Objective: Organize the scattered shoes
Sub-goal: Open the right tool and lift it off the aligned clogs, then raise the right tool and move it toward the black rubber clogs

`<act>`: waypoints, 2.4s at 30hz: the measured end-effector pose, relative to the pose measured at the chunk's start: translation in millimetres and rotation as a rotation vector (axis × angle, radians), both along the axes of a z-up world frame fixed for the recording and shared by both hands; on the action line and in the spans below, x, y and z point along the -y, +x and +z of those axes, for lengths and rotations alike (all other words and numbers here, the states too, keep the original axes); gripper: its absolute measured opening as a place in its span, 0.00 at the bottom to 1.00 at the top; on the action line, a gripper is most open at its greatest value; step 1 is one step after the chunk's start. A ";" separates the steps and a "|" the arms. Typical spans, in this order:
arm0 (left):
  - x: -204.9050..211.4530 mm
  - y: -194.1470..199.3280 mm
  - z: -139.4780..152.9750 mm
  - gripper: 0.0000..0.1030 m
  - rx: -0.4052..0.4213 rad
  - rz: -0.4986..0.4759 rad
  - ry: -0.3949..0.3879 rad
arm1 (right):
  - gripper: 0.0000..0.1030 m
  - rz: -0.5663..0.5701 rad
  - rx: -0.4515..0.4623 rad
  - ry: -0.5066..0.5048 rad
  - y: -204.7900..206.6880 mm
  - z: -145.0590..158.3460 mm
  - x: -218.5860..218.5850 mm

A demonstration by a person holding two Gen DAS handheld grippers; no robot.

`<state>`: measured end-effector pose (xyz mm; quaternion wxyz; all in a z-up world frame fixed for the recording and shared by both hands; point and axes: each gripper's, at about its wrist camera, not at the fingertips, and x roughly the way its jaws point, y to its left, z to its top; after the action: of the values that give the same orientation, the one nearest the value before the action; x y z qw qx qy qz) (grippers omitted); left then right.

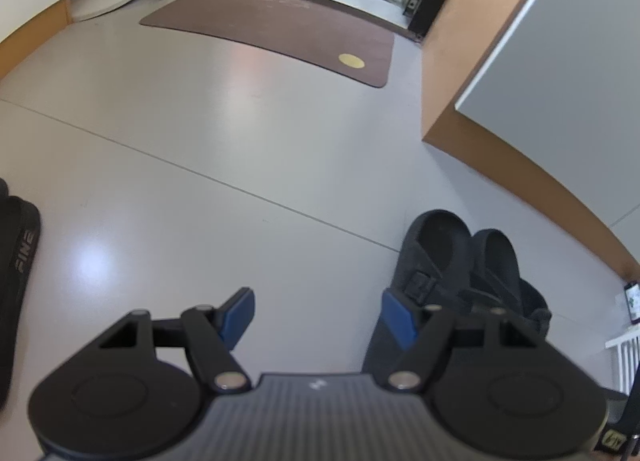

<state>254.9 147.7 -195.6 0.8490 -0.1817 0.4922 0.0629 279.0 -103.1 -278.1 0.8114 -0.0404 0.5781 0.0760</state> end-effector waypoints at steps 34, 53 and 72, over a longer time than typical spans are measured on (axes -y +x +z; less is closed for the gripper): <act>84.3 -72.9 119.2 0.71 -0.133 -0.106 0.056 | 0.79 -0.183 0.073 0.137 -113.0 190.7 79.7; 146.7 -172.8 205.2 0.90 -0.073 -0.304 0.022 | 0.94 -0.227 0.126 0.166 -244.1 284.7 142.2; 200.8 -292.7 212.9 0.98 -0.040 -0.428 0.011 | 1.00 -0.349 0.169 0.189 -358.1 309.5 212.4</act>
<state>-37.9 -53.1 17.4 0.8339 -0.0672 0.5361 -0.1125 -79.1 -315.5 31.4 0.8579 0.1305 0.4967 -0.0156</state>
